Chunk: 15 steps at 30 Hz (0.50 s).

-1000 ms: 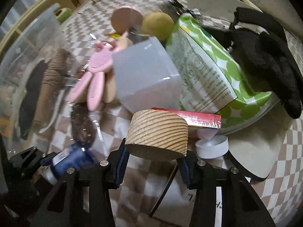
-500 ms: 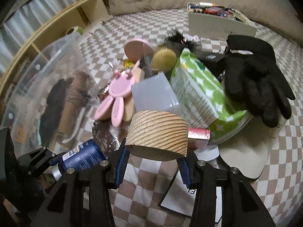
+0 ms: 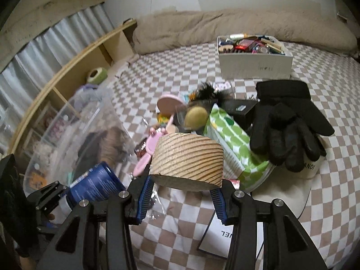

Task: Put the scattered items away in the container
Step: 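Lift the bottle and wooden block off the pile with both tools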

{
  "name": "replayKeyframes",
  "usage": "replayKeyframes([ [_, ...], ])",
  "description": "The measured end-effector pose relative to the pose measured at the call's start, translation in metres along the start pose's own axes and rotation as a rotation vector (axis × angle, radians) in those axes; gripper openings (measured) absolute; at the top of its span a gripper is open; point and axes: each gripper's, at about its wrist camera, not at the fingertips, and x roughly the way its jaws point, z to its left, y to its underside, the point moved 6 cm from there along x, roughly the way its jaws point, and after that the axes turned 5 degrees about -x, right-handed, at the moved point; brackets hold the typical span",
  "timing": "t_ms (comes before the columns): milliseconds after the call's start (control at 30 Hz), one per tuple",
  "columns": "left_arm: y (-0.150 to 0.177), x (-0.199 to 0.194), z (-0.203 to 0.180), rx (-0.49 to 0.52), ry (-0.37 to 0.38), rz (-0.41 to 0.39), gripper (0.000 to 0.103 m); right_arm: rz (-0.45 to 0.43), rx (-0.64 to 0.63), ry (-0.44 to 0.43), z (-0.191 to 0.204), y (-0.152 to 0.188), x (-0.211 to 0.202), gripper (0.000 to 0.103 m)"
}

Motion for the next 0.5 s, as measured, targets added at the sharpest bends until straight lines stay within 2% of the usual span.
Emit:
replayKeyframes([
  [233, -0.027, -0.030, 0.015, -0.048, -0.007, -0.094, 0.051, -0.088, -0.015, -0.019, 0.015, -0.014, -0.019, 0.048],
  [500, -0.030, -0.051, 0.038, -0.090, -0.038, -0.130, 0.051, -0.129, -0.049, -0.059, 0.047, -0.027, -0.024, 0.048],
])
